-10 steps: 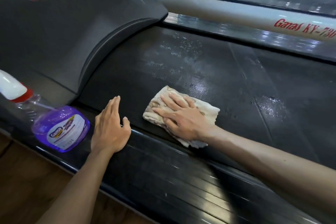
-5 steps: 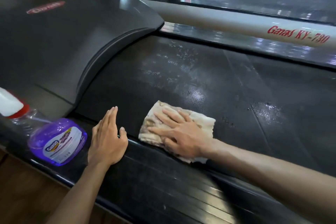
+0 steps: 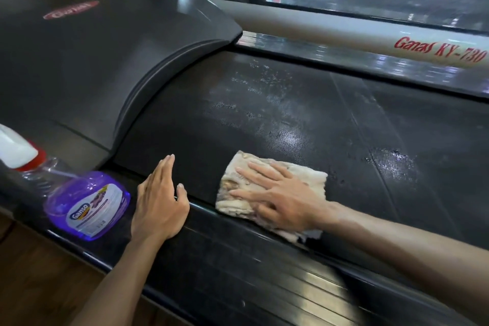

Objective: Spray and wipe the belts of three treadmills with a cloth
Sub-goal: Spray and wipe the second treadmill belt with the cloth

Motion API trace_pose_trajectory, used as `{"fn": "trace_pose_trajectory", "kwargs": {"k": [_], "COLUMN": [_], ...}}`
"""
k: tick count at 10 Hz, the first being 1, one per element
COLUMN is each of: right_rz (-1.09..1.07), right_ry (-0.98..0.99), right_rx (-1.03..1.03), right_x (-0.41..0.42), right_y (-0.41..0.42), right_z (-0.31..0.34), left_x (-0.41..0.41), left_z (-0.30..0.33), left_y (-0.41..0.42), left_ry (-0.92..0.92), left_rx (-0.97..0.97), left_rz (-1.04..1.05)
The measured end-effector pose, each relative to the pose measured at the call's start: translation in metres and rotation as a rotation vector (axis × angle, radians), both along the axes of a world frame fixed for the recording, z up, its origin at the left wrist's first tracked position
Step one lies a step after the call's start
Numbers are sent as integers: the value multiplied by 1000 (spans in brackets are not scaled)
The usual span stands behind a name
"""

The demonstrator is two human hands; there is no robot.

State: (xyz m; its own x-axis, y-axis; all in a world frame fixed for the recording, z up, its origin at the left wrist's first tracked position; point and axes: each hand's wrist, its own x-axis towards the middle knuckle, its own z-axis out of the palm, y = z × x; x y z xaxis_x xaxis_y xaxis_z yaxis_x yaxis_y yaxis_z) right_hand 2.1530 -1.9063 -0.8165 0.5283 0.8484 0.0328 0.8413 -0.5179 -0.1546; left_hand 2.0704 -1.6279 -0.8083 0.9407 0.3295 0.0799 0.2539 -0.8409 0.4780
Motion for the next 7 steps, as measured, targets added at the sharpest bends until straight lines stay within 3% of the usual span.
{"fn": "trace_pose_trajectory", "kwargs": {"k": [2, 4, 6, 7], "right_rz": [-295, -11, -295, -196], "right_ry": [111, -20, 97, 90], "right_rx": [-53, -14, -58, -33], "right_x": [38, -6, 39, 22], "right_y": [21, -1, 12, 31], "right_z": [19, -1, 13, 14], "left_x": [1, 0, 0, 2], "left_z": [0, 3, 3, 6], "left_y": [-2, -2, -3, -4], "left_ry": [0, -3, 1, -13], "left_rx": [13, 3, 11, 1], "left_rz": [-1, 6, 3, -1]}}
